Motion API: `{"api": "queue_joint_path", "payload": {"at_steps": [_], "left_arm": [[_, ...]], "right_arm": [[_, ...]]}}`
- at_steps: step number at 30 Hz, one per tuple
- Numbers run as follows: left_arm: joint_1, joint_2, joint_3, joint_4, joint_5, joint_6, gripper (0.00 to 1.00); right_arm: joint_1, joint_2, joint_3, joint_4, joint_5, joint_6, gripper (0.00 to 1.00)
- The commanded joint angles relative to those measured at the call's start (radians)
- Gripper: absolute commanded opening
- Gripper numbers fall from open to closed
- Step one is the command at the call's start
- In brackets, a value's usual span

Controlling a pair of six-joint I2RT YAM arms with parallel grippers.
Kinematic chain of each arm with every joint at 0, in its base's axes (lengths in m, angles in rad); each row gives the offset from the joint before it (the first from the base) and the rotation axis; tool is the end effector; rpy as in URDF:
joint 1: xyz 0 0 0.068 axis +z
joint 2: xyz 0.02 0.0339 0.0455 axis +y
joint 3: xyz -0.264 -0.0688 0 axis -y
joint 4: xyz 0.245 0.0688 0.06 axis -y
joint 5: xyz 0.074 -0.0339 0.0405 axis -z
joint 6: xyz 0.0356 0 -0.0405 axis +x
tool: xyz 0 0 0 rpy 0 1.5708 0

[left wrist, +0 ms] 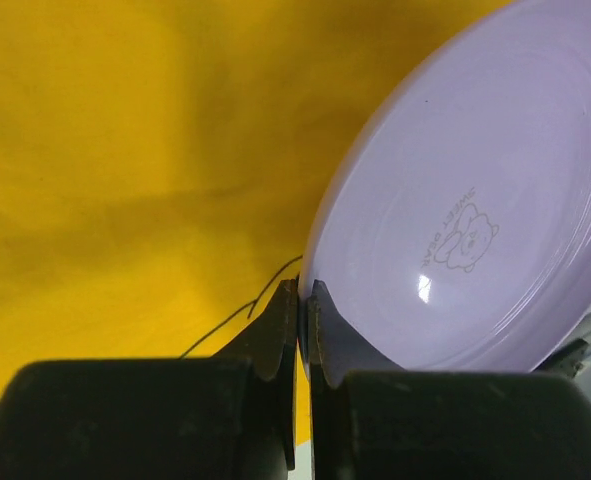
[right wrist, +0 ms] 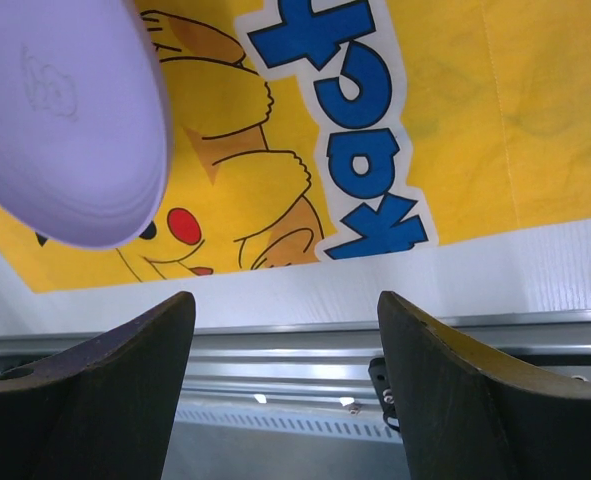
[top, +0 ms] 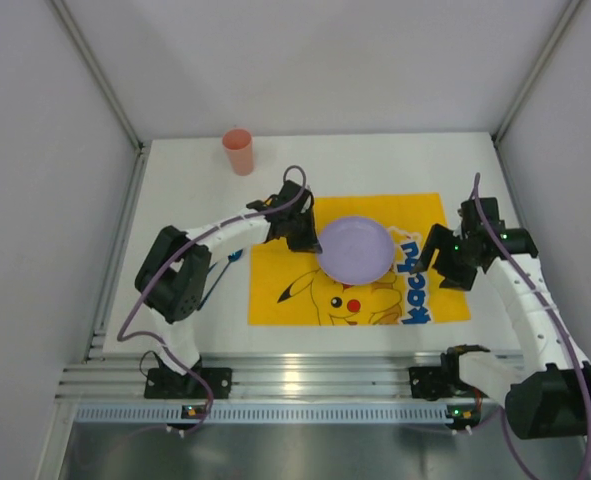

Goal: Set the dinner table for one person

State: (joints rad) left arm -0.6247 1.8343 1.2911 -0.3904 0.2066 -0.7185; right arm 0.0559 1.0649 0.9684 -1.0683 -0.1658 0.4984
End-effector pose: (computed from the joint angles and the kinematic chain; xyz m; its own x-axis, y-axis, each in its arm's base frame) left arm 0.3155 -0.2365 0.2056 -0.9328 -0.1217 -0.3393 0.0763 0.8533 -0.5157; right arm 0.1842 0.0162 0.2803 -0.8631 0.4239 -0.2744 0.3329 0.8863 0.3220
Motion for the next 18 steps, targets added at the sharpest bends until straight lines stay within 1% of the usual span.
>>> {"api": "queue_joint_path", "payload": {"at_steps": [1,4,8,14,18], "left_arm": [[-0.006,0.042,0.051,0.081,-0.042,-0.038,0.00],[-0.009,0.106,0.076,0.053,-0.056,-0.026,0.00],[-0.018,0.192,0.117,-0.043,-0.101,0.002,0.00],[-0.021,0.180,0.056,-0.082,-0.150,0.037,0.00],[-0.021,0.181,0.057,-0.128,-0.188,0.065,0.00]], "right_arm": [[-0.008,-0.046,-0.005,-0.027,0.011,-0.001,0.75],[-0.008,-0.063,-0.014,-0.042,0.020,-0.007,0.75],[-0.008,-0.072,-0.026,-0.050,0.022,-0.012,0.75],[-0.008,-0.053,-0.020,-0.038,0.025,-0.011,0.76],[-0.010,-0.017,0.018,-0.016,0.022,-0.014,0.77]]}}
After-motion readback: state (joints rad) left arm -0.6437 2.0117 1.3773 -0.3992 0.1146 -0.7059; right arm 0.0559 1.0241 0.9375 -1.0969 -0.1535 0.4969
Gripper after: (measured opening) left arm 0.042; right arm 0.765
